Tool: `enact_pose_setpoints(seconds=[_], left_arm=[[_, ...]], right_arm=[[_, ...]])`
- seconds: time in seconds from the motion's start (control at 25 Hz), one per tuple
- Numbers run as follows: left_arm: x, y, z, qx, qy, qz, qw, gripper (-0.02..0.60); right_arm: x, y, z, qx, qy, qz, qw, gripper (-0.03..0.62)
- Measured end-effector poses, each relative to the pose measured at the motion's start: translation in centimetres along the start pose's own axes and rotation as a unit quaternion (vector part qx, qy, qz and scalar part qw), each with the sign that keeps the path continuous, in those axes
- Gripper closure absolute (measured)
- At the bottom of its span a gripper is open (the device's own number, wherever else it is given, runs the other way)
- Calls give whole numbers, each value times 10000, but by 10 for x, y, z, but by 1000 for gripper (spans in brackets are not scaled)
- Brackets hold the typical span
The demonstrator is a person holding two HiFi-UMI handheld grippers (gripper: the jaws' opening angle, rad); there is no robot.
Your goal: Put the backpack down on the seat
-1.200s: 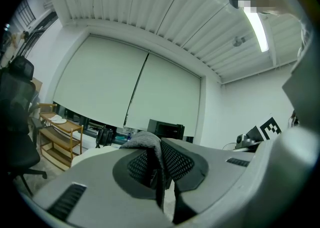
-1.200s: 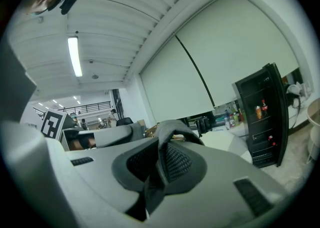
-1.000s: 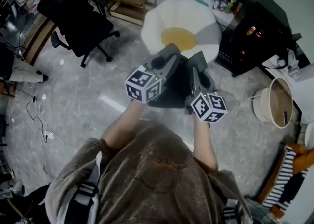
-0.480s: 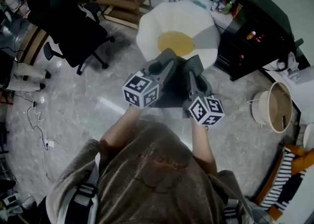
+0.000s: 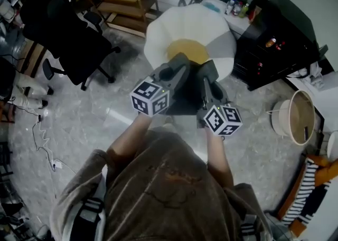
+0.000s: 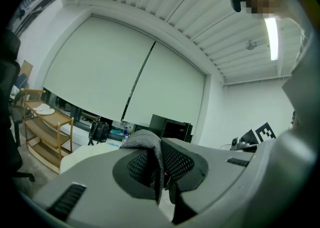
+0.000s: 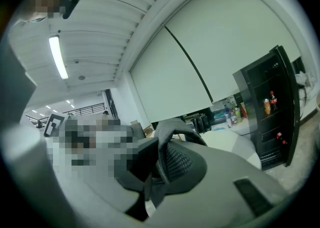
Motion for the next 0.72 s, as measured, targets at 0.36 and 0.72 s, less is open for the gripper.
enact_pose_setpoints(seconds=[0.36, 0.72], left_arm=[[32, 37, 6, -4, 1, -311, 9995, 548], [51, 67, 15, -25, -62, -443, 9990, 548]], right_arm=[[40, -16, 17, 86, -149, -56, 9998, 566], [73, -20, 33, 163, -257, -161, 9994, 566]])
Point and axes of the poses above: the fingertips, and each gripper's own axes: x forward along the fingers, y to its left, z out of its top, the point moved 3 cm from there along -x, backward along the fingers, and after that the axes turned 14 degrees about x, right-handed, at the moved point
